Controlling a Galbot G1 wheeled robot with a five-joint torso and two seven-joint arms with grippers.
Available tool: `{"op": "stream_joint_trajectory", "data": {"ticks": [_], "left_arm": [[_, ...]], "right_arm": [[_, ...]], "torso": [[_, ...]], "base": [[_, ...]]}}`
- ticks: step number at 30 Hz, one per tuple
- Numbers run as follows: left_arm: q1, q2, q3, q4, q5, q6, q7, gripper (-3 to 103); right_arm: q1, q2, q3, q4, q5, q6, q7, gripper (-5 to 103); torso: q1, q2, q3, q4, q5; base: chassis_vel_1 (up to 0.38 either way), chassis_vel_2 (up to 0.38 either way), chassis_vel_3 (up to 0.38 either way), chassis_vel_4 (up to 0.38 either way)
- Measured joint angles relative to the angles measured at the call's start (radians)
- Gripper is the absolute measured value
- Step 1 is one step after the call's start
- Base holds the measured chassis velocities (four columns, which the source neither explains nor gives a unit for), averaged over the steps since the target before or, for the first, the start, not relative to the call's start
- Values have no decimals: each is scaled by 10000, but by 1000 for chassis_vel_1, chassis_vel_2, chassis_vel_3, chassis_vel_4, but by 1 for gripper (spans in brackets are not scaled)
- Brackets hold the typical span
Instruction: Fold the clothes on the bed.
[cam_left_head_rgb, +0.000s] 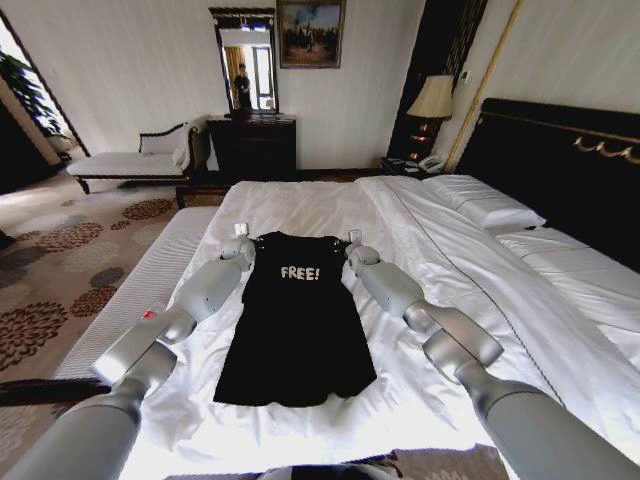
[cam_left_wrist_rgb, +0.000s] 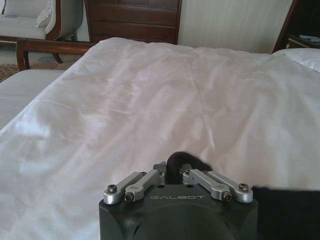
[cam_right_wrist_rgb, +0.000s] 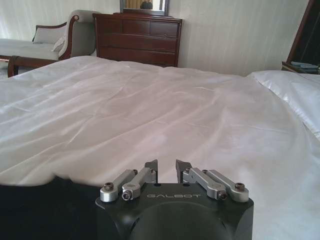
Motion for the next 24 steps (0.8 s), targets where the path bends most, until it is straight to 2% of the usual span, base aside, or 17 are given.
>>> {"op": "stream_joint_trajectory", "data": {"ticks": [1, 2, 4, 5, 7, 8, 11, 14, 15, 18, 19, 20, 23, 24], "left_arm": [[12, -168, -99, 151, 87, 0, -15, 19], [27, -314, -172, 283, 161, -7, -18, 19], [38, -430, -207, 396, 264, -23, -19, 30], [38, -430, -207, 396, 264, -23, -19, 30], [27, -502, -198, 491, 346, -24, -20, 41], [6, -503, -174, 516, 362, -10, -35, 46], [-24, -395, -73, 501, 358, 122, -46, 52], [3, -72, 91, 181, 231, 241, -131, 68], [3, -72, 91, 181, 231, 241, -131, 68], [267, 652, 289, -985, -375, 461, -453, 85], [364, 879, 331, -1381, -617, 484, -509, 85], [364, 879, 331, -1381, -617, 484, -509, 85], [912, 1847, 422, -3164, -1412, 496, -790, 98], [912, 1847, 422, -3164, -1412, 496, -790, 98]], "right_arm": [[-23, 30, -24, -29, -75, 0, -26, 20], [-46, 54, -44, -47, -122, 0, -41, 26], [-95, 65, -47, -8, -126, 0, -38, 37], [-95, 65, -47, -8, -126, 0, -38, 37], [-184, -28, -81, 323, 31, -49, 47, 47], [-229, -127, -124, 569, 176, -113, 128, 53], [-302, -335, -196, 1077, 510, -254, 322, 58], [-466, -818, -247, 2183, 1170, -609, 726, 74], [-466, -818, -247, 2183, 1170, -609, 726, 74], [-690, -1724, -185, 3429, 1982, -996, 1123, 85], [-763, -1975, -107, 3661, 2128, -1047, 1206, 90], [-763, -1975, -107, 3661, 2128, -1047, 1206, 90], [-1210, -3051, 368, 4641, 2663, -1304, 1630, 100], [-1210, -3051, 368, 4641, 2663, -1304, 1630, 100]], "torso": [[0, 1, 0, -2, 0], [1, 0, 0, -6, 0], [1, 0, 1, -8, 0], [1, 0, 1, -8, 0], [1, 0, 1, -7, 1], [1, 0, 1, -5, 0], [1, 1, 0, -5, 0], [1, 0, 1, -2, 1], [1, 0, 1, -2, 1], [1, 0, 0, -2, -1], [1, 0, 0, -1, 0], [1, 0, 0, -1, 0], [0, 2, 0, -10, 0], [0, 2, 0, -10, 0]], "base": [[0, 0, 0, 0], [0, 0, 0, 0], [0, 0, 0, 0], [0, 0, 0, 0], [0, 0, 0, 0], [0, 0, 0, 0], [0, 0, 0, 0], [0, 0, 0, 0], [0, 0, 0, 0], [0, 0, 0, 0], [0, 0, 0, 0], [0, 0, 0, 0], [0, 0, 0, 0], [0, 0, 0, 0]]}}
